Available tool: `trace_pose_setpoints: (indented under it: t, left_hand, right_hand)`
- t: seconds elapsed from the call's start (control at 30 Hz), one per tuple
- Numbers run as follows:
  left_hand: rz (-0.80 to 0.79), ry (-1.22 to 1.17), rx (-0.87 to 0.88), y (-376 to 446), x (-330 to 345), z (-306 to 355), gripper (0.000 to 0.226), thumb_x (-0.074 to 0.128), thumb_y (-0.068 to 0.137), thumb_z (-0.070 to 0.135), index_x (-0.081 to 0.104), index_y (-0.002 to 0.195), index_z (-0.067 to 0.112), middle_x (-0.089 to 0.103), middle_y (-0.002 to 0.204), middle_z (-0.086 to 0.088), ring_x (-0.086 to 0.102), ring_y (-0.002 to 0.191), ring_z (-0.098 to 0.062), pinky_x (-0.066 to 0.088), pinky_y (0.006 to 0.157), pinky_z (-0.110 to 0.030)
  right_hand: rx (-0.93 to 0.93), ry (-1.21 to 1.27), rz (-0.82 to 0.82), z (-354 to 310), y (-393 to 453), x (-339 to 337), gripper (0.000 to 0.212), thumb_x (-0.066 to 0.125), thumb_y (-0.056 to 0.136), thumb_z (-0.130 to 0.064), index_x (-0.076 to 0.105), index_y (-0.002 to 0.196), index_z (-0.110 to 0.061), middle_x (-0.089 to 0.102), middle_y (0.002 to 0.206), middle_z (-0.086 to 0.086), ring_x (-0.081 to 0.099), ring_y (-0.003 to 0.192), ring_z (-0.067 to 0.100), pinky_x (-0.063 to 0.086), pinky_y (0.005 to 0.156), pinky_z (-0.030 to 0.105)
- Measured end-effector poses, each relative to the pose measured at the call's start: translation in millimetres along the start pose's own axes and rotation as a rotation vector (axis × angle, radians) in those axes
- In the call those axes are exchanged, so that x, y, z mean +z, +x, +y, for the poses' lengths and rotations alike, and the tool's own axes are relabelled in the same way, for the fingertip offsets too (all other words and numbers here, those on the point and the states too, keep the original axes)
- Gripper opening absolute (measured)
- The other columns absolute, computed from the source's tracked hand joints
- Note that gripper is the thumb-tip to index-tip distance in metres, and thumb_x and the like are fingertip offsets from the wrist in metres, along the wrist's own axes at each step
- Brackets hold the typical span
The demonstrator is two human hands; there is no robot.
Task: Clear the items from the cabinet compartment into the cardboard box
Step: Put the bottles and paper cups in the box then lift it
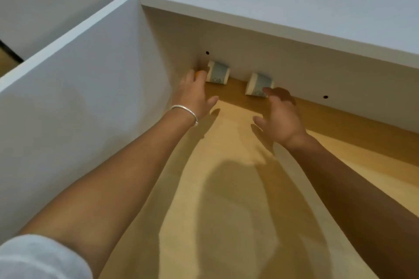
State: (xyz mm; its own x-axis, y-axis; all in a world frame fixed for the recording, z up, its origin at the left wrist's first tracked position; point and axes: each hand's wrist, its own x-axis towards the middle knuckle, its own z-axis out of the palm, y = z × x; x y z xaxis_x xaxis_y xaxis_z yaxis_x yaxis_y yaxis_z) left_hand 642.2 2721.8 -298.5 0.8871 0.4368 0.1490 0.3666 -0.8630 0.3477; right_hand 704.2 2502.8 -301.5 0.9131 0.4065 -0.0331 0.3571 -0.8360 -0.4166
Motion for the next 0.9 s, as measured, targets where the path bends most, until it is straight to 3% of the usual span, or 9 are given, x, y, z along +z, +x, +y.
trace_pose_setpoints:
  t: [0.07, 0.13, 0.23, 0.3, 0.4, 0.53, 0.73, 0.9]
  left_hand:
    - [-0.06, 0.021, -0.056, 23.4, 8.0, -2.6, 0.056, 0.063, 0.085, 0.047, 0.05, 0.126, 0.011, 0.045, 0.129, -0.013, 0.042, 0.122, -0.03, 0.042, 0.1, -0.04]
    - [-0.152, 0.106, -0.066, 45.7, 18.5, -6.6, 0.054, 0.061, 0.087, 0.047, 0.054, 0.124, 0.008, 0.052, 0.12, -0.014, 0.048, 0.116, -0.03, 0.046, 0.095, -0.038]
    - [-0.151, 0.065, 0.082, 73.1, 38.7, -14.4, 0.073, 0.063, 0.083, 0.028, 0.029, 0.147, 0.022, 0.034, 0.147, -0.008, 0.032, 0.135, -0.03, 0.04, 0.103, -0.038]
    - [-0.111, 0.086, 0.15, 87.5, 49.8, -17.7, 0.076, 0.063, 0.079, 0.022, 0.027, 0.147, 0.025, 0.03, 0.15, -0.004, 0.027, 0.137, -0.029, 0.035, 0.107, -0.038]
    - [-0.08, 0.159, 0.192, 104.3, 62.9, -16.8, 0.075, 0.069, 0.071, 0.018, 0.037, 0.138, 0.022, 0.045, 0.138, -0.007, 0.039, 0.125, -0.032, 0.04, 0.099, -0.04]
    - [-0.112, 0.089, 0.201, 113.1, 64.1, -7.1, 0.063, 0.071, 0.076, 0.018, 0.045, 0.133, 0.016, 0.049, 0.134, -0.012, 0.047, 0.119, -0.037, 0.041, 0.094, -0.041]
    - [-0.153, -0.027, 0.191, 94.2, 57.9, 0.1, 0.052, 0.07, 0.076, 0.014, 0.051, 0.125, 0.019, 0.06, 0.12, -0.013, 0.058, 0.103, -0.035, 0.05, 0.086, -0.04]
    - [-0.144, -0.07, 0.248, 46.0, 50.5, 26.6, 0.06, 0.074, 0.07, 0.019, 0.051, 0.126, 0.02, 0.06, 0.113, -0.012, 0.058, 0.099, -0.034, 0.051, 0.078, -0.039]
  right_hand:
    - [-0.002, -0.053, -0.008, -4.4, 23.0, 6.1, 0.079, 0.068, 0.083, -0.038, 0.021, 0.148, -0.036, 0.021, 0.156, -0.001, 0.023, 0.143, 0.026, 0.028, 0.115, 0.042]
    - [-0.017, -0.087, 0.009, -5.1, 42.6, 9.3, 0.082, 0.067, 0.08, -0.033, 0.022, 0.148, -0.035, 0.021, 0.155, -0.002, 0.024, 0.141, 0.024, 0.03, 0.112, 0.041]
    - [-0.012, -0.114, 0.04, -2.6, 65.3, 12.7, 0.083, 0.069, 0.074, -0.029, 0.027, 0.145, -0.034, 0.033, 0.145, 0.001, 0.037, 0.131, 0.027, 0.04, 0.103, 0.042]
    - [-0.008, -0.139, 0.04, 1.1, 76.7, 16.2, 0.079, 0.07, 0.075, -0.033, 0.029, 0.143, -0.033, 0.038, 0.142, 0.003, 0.04, 0.127, 0.03, 0.042, 0.1, 0.043]
    - [-0.036, -0.201, 0.068, 7.3, 86.7, 22.2, 0.073, 0.071, 0.075, -0.032, 0.036, 0.139, -0.027, 0.041, 0.138, 0.008, 0.042, 0.122, 0.033, 0.043, 0.096, 0.045]
    - [0.015, -0.273, 0.059, 10.3, 89.5, 28.3, 0.066, 0.07, 0.076, -0.035, 0.043, 0.133, -0.018, 0.045, 0.129, 0.011, 0.044, 0.116, 0.033, 0.044, 0.087, 0.041]
    - [0.032, -0.102, 0.086, 17.0, 54.1, 15.3, 0.059, 0.07, 0.074, -0.032, 0.046, 0.127, -0.02, 0.047, 0.12, 0.007, 0.051, 0.106, 0.029, 0.046, 0.082, 0.038]
    - [0.035, -0.078, 0.147, 33.3, 3.5, -6.0, 0.059, 0.066, 0.077, -0.03, 0.045, 0.131, -0.022, 0.049, 0.121, 0.004, 0.051, 0.109, 0.027, 0.045, 0.084, 0.035]
